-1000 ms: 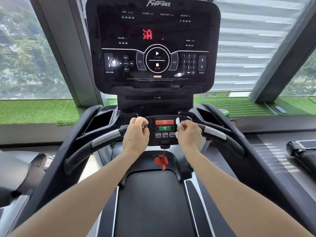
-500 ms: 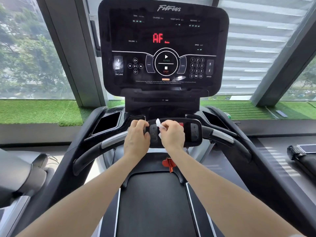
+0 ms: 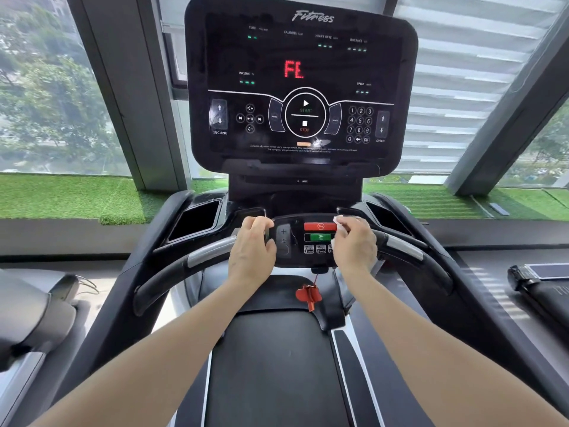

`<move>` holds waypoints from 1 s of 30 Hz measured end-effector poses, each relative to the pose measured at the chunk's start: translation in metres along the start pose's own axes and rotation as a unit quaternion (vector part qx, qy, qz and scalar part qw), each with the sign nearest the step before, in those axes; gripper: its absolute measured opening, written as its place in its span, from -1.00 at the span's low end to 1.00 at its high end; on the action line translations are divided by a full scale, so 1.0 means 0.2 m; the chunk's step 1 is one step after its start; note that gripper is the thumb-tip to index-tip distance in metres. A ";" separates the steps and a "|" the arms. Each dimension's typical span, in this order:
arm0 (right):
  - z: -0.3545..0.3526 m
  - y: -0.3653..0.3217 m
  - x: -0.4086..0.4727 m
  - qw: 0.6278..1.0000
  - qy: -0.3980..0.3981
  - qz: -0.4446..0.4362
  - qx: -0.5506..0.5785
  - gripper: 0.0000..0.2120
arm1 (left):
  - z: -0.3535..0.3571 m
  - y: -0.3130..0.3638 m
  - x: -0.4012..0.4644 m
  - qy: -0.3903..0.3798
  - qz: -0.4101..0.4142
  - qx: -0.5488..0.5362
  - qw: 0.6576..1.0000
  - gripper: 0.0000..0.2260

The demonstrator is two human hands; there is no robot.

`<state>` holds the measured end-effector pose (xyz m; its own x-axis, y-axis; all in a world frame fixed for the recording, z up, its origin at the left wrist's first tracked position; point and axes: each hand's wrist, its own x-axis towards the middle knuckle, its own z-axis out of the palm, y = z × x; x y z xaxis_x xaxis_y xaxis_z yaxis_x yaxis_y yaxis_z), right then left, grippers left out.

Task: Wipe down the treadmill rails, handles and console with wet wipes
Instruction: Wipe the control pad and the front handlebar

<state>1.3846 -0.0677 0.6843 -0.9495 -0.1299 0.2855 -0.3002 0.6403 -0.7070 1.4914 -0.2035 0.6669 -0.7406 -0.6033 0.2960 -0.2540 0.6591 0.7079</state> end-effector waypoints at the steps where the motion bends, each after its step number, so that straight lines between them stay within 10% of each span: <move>1: 0.02 -0.03 -0.01 1.000 -0.005 -0.020 0.000 -0.76 | 0.00 -0.01 0.00 0.001 -0.001 -0.002 1.000 -0.74; 19: 0.22 -0.21 -0.24 0.974 -0.142 -0.173 0.027 -0.78 | 0.00 -0.10 -0.04 -0.032 -0.059 -0.093 0.993 -0.75; 23: 0.11 -0.14 -0.20 0.979 -0.086 -0.123 0.140 -0.87 | 0.00 -0.11 -0.06 -0.041 -0.063 -0.095 0.993 -0.75; 30: -0.01 0.07 -0.05 1.000 -0.002 0.017 0.008 -0.84 | 0.02 -0.11 -0.08 -0.052 -0.053 -0.097 0.992 -0.72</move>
<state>1.3905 -0.0559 0.6725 -0.9597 -0.1116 0.2580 -0.2688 0.6327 -0.7263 1.5072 -0.2075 0.6438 -0.7793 -0.6076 0.1531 -0.2157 0.4895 0.8449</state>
